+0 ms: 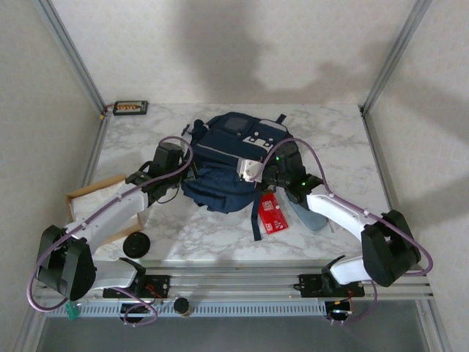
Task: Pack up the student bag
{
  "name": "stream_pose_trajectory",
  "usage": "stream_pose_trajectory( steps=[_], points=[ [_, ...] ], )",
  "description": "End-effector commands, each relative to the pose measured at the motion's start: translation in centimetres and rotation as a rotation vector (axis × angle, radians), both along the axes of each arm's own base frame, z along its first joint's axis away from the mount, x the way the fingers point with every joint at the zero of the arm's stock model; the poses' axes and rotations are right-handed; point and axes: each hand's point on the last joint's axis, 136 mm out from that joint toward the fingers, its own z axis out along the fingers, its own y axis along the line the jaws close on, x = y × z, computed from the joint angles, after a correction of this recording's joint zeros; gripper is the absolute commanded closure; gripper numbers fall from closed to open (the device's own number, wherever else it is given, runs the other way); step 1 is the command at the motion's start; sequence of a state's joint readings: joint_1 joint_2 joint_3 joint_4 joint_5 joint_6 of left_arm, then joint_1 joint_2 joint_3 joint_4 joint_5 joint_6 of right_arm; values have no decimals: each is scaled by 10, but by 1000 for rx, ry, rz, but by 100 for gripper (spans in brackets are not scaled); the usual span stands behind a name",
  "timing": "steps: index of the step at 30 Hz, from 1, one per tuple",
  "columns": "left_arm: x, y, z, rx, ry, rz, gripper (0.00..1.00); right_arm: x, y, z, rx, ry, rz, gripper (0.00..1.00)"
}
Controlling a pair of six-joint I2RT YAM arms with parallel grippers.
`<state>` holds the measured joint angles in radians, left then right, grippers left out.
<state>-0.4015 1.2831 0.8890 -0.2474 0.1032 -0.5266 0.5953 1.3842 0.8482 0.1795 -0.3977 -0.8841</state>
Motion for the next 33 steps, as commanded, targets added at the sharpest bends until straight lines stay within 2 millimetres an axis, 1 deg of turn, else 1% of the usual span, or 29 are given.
stream_pose_trajectory(
  steps=[1, 4, 5, 6, 8, 11, 12, 13, 15, 18, 20, 22, 23, 24, 26, 28, 29, 31, 33],
  points=[
    [5, 24, 8, -2, -67, 65, 100, -6, -1, 26, 65, -50, -13, 57],
    [5, 16, 11, -38, -82, 39, 100, -21, 26, 24, 83, 1, 26, 48],
    [6, 16, 12, -39, -82, 39, 100, -20, 29, 23, 94, 26, 21, 46],
    [7, 16, 13, -36, -82, 42, 100, -26, 41, 22, 112, 56, 34, 44],
    [7, 16, 16, -38, -87, 41, 100, -30, 57, 15, 110, 89, 53, 40],
    [7, 12, 21, -57, -101, 23, 100, -25, 86, 1, 39, 81, 5, 38],
    [6, 12, 22, -58, -102, 22, 100, -17, 94, -1, 33, 83, -38, 38],
    [6, 12, 22, -57, -105, 22, 100, -11, 100, 0, 37, 93, -64, 38],
    [6, 14, 22, -49, -107, 29, 100, -2, 108, -6, 34, 110, -86, 39],
    [4, 16, 22, -44, -107, 29, 100, 19, 111, -10, 39, 85, -174, 44],
    [4, 18, 22, -36, -110, 38, 100, 21, 115, -11, 37, 71, -163, 49],
    [4, 21, 21, -22, -109, 47, 100, 23, 118, -14, 25, 48, -150, 60],
    [5, 24, 20, -9, -108, 60, 100, 25, 118, -13, 24, 33, -155, 68],
    [5, 28, 19, 9, -103, 79, 100, 28, 119, -11, 24, 15, -155, 78],
    [5, 37, 15, 39, -91, 116, 100, 24, 128, -10, 18, 3, -96, 90],
    [3, 43, 14, 52, -82, 145, 100, 19, 142, -10, 18, -5, -16, 93],
    [1, 46, 16, 54, -83, 162, 100, 19, 147, -8, 37, -18, 6, 96],
    [-6, 55, 17, 67, -82, 197, 100, 20, 157, 4, 101, -50, 48, 97],
    [-17, 65, 16, 84, -73, 233, 100, 10, 171, 12, 143, -81, 146, 100]
  ],
)
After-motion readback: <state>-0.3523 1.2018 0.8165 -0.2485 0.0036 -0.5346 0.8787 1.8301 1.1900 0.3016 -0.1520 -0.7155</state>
